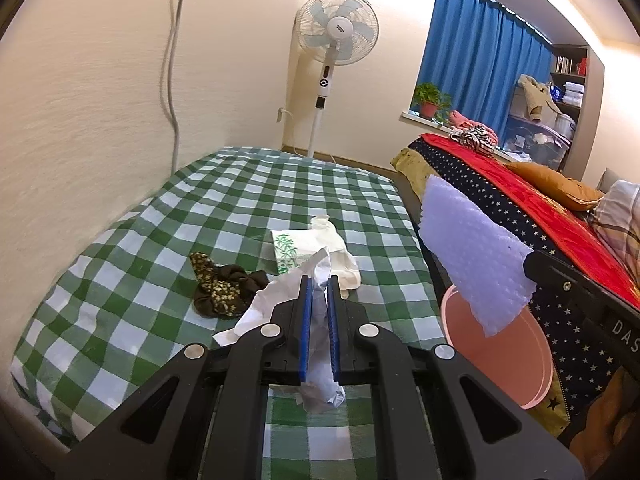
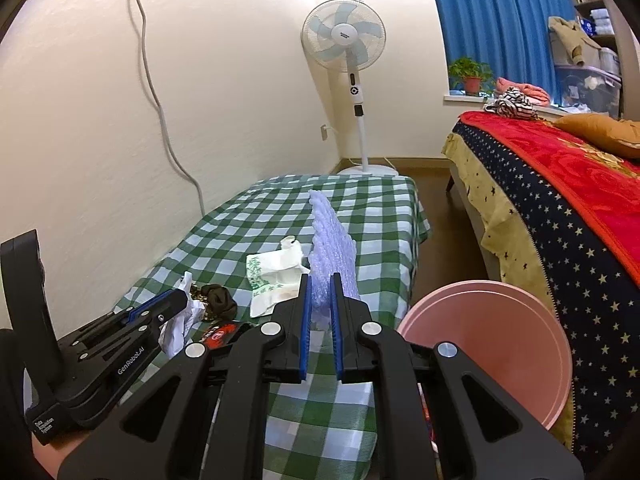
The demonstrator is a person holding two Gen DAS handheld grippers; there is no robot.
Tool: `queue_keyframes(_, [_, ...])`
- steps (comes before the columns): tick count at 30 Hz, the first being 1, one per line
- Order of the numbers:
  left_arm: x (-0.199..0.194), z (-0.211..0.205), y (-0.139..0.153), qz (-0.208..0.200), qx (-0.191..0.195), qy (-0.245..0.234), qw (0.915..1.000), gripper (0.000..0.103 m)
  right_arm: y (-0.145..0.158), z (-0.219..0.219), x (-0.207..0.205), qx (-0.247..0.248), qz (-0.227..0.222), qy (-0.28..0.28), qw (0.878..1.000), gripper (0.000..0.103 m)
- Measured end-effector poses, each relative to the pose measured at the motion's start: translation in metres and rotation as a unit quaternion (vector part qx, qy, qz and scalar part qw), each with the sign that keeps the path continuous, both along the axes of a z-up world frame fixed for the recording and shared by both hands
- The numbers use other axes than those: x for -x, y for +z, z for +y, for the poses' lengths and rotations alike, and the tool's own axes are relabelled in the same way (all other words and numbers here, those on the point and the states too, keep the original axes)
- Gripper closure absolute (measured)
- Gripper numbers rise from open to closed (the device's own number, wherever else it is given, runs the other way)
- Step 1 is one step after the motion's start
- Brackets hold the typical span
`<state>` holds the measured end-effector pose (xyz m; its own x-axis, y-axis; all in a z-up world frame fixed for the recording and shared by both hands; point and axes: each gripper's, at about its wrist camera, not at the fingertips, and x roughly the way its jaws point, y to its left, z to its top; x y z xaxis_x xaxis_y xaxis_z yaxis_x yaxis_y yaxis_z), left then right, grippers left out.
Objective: Collect trash
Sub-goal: 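Carry the white paper and purple foam net over the pink bin with both tools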
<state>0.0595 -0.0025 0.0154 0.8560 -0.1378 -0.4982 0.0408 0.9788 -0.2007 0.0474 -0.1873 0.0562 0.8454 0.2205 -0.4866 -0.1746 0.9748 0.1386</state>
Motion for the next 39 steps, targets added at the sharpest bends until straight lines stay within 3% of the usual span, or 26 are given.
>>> queue_keyframes(39, [-0.023, -0.072, -0.006, -0.002, 0.021, -0.075, 0.9969, 0.095, -0.002, -0.064, 0.003, 0.000, 0.015, -0.103, 0.995, 0.094])
